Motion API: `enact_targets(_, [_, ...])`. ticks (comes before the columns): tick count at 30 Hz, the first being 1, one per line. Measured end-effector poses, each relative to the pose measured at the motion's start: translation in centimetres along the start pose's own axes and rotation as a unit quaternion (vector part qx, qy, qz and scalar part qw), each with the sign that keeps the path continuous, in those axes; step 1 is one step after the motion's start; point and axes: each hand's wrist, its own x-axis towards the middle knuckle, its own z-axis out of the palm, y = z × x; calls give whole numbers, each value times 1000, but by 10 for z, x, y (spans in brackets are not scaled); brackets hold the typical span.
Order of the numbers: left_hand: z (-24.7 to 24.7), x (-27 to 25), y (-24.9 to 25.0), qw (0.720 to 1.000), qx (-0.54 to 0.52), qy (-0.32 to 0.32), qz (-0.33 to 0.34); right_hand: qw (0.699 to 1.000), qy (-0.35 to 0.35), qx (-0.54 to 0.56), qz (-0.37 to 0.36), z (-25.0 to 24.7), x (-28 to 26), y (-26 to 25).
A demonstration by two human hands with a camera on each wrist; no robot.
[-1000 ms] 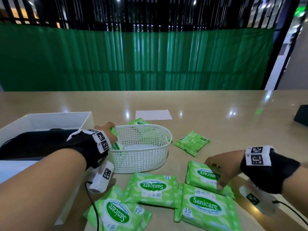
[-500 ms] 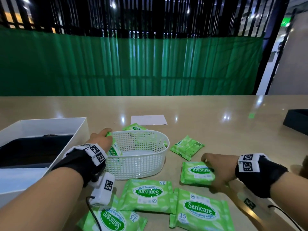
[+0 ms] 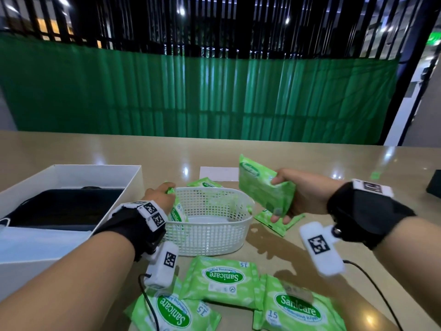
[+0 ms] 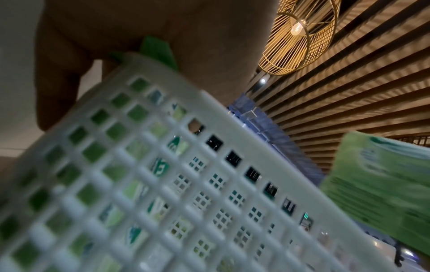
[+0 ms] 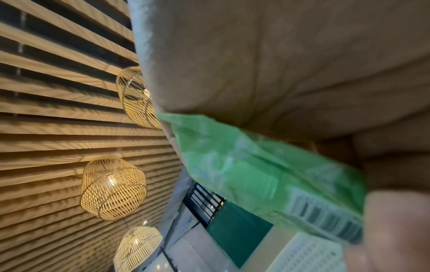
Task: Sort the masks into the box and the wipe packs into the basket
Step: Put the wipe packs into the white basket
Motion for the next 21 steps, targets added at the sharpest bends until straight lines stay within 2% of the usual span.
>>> enact_targets(3, [0, -2, 0, 1000, -8, 7, -2, 999, -31, -1, 44, 27, 28, -15])
enact_targets(8, [1, -5, -2, 999, -33, 15, 6, 996, -10, -2, 92, 64, 63, -28])
enact_targets(11, [1, -7, -2, 1000, -7, 15, 14, 989, -30, -94, 111, 77, 76, -30])
enact_targets(14, [-1, -10, -2, 1000, 22, 4, 18, 975, -59, -192, 99, 88, 79, -31])
enact_targets(16, [-3, -12, -1, 999, 28, -4, 18, 942, -69, -319, 75, 93, 78, -27])
enact_targets(19, [-5, -20, 3, 999, 44, -11, 15, 843, -79, -531, 28, 93, 76, -17])
enact_targets(21, [-8, -30, 8, 997, 69, 14, 30, 823, -84, -562, 9, 91, 78, -7])
